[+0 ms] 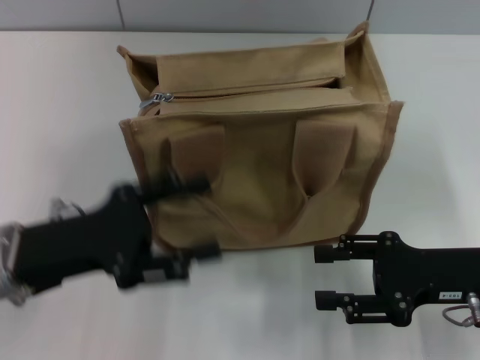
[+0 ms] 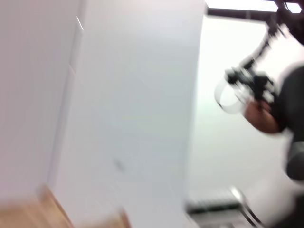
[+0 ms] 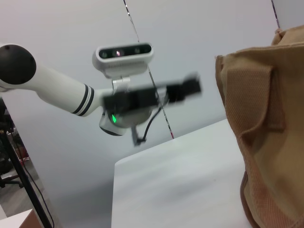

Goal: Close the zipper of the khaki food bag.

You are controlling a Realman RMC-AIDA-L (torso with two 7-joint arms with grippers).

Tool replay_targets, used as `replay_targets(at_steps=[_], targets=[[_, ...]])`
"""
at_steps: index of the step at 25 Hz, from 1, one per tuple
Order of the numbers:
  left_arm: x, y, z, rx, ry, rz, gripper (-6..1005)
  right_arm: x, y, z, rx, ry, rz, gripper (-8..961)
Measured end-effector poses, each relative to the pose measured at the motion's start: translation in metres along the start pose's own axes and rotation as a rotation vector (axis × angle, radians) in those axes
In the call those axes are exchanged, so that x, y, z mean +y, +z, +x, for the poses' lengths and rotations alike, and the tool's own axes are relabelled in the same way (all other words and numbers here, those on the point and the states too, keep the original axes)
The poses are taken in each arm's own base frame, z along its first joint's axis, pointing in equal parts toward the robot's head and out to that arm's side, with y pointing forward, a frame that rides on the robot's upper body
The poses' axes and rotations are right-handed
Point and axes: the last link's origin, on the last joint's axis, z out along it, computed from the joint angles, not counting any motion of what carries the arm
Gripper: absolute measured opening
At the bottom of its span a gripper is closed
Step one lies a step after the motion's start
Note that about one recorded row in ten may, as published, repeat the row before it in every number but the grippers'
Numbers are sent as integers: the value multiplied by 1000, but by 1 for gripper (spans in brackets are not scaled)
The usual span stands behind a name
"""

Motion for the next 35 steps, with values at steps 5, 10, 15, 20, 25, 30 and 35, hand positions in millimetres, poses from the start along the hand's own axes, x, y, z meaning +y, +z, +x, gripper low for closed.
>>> replay_targets(at_steps=[5,10,15,20,25,30,35], targets=[[-11,-8,21,172,99,139,843,0,0,0,-1,-1,-1,662],[-19,-31,34,291,187,325,843,1,-1,1,-3,3,0,662],[-30,-44,23,165,195,418,843,1,-1,1,-4,4,-1,662],[-41,-58,4,-7,189,506,842,1,-1,1,-4,3,-2,661],[-45,-62,-3,-71,187,535,842,2,-1,2,-3,7,0,661],[-43,-49,-14,-148,174,453,841,3,-2,3,-3,9,1,661],[-46,-40,-21,-147,219,487,841,3,-2,3,-3,10,1,663]])
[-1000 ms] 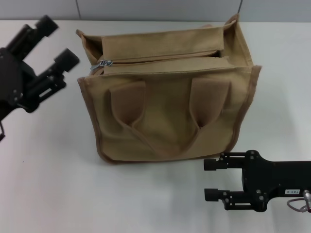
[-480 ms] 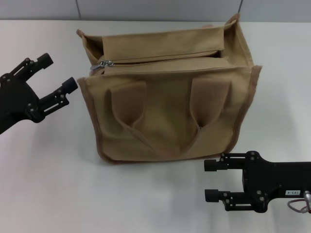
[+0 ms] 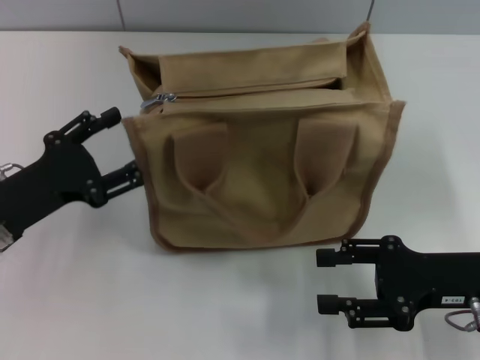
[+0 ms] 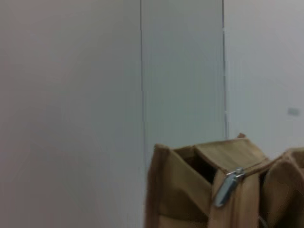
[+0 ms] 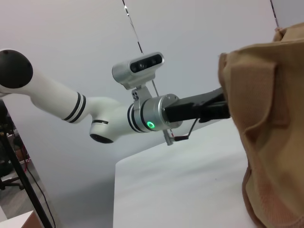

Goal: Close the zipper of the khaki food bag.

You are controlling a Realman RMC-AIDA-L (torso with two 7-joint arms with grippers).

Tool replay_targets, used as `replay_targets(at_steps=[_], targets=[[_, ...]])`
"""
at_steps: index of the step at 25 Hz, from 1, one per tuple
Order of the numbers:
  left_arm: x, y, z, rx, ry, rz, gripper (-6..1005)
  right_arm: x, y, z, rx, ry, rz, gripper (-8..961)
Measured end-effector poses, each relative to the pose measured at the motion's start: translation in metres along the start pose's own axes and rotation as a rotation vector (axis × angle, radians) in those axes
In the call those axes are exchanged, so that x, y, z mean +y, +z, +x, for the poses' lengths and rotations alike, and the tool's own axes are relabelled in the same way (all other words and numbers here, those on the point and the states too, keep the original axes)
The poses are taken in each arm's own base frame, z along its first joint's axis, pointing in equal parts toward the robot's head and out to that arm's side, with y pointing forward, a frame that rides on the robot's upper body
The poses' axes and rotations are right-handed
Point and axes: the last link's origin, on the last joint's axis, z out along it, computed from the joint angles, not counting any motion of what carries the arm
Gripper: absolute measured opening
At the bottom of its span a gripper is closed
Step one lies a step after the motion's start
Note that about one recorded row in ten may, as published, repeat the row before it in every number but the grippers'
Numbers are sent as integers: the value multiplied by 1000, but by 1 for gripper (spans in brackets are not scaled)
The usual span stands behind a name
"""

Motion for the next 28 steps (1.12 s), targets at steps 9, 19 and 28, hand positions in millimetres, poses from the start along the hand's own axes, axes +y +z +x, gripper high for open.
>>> replay_targets(at_steps=[9,19,28], targets=[[-10,1,-2,24,96,117,840,1,0,0,-4,1,-4,662],[-9,-9,2,101,142,199,839,1,0,-1,-5,-1,-6,661],[-5,-1,0,124,188,224,839,0,1,-2,-6,-3,-8,659]])
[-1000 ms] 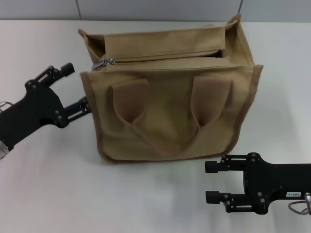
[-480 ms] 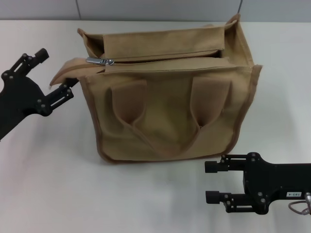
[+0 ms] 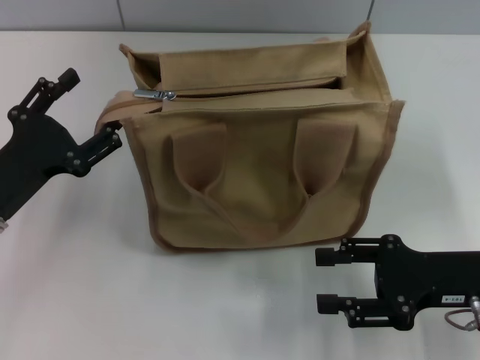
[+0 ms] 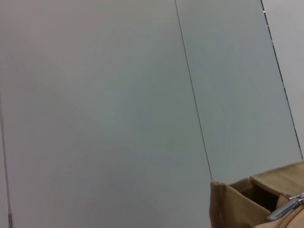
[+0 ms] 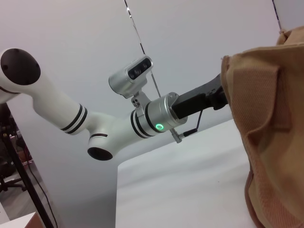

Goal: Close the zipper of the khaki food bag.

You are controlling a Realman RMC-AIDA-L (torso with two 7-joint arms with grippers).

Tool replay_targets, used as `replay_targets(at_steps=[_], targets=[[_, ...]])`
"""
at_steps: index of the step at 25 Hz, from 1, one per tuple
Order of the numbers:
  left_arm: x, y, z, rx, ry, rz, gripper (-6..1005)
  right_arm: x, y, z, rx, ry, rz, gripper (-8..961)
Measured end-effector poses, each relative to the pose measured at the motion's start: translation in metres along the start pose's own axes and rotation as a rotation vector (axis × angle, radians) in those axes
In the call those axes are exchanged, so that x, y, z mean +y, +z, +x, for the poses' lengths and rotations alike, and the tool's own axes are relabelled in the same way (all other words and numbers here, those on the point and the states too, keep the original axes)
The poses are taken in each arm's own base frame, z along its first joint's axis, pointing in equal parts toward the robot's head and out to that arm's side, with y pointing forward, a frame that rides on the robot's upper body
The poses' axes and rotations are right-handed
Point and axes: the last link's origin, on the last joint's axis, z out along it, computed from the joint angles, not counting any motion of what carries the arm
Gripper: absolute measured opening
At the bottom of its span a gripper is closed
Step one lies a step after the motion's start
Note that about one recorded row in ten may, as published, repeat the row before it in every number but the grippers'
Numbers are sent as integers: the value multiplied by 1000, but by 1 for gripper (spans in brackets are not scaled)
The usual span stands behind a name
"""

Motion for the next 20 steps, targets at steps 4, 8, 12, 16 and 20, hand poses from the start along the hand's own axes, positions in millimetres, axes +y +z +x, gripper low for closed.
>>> replay_targets(at_steps=[4,8,12,16,20], targets=[[2,1,-1,-2,0,-7,838,0,0,0,-1,4,-1,659],[2,2,-1,-3,0,-11,838,0,0,-1,-1,4,-3,658],[3,2,-1,-6,7,-19,716,0,0,-2,-8,2,-7,658],[4,1,-1,-4,39,-25,533,1,0,-3,-17,0,-10,657],[5,1,-1,-3,47,-24,314,1,0,-4,-22,-1,-12,657]])
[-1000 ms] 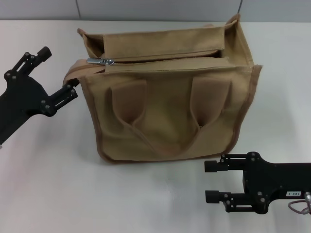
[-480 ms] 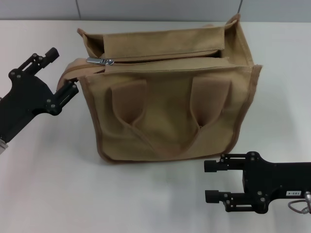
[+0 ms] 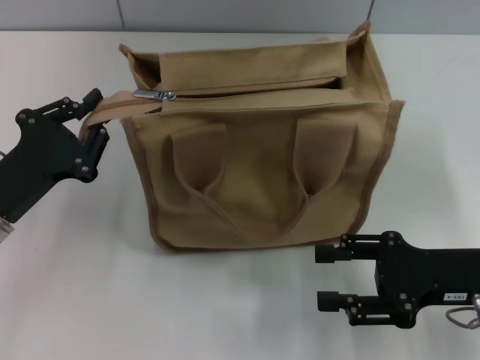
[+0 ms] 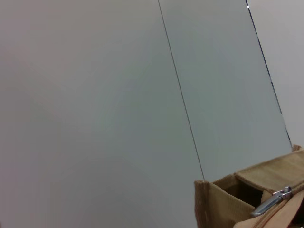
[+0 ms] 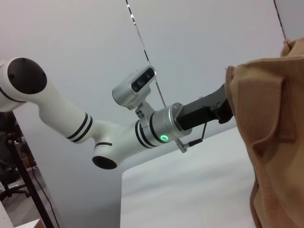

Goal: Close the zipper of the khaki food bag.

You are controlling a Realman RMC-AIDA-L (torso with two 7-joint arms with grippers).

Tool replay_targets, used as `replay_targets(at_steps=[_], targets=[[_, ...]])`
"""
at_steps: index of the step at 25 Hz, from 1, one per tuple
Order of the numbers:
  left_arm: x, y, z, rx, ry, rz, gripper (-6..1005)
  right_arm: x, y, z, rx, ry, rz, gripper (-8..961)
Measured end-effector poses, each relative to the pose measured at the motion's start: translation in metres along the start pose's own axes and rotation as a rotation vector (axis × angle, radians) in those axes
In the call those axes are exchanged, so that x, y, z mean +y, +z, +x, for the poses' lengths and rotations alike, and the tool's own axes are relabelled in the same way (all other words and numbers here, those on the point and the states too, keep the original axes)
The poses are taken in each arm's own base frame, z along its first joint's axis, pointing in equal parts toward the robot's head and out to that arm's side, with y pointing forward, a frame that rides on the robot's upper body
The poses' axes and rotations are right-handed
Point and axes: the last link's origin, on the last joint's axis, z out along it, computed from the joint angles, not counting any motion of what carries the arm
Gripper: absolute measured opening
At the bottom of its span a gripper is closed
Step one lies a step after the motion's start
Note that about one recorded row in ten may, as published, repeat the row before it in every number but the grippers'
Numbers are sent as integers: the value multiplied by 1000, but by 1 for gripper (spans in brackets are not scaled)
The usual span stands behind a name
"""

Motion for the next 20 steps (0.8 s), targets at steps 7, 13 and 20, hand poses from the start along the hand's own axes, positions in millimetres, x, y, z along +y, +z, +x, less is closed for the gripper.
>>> replay_targets(at_steps=[7,13,20], targets=[[1,2,0,10,-13,12,22,0,-1,-5,-45,1,6,656],[1,5,3,32,-20,18,22,9,-6,-28,-210,9,-50,655],[3,6,7,60,-23,10,23,-8,-10,-83,-303,193,-137,654]])
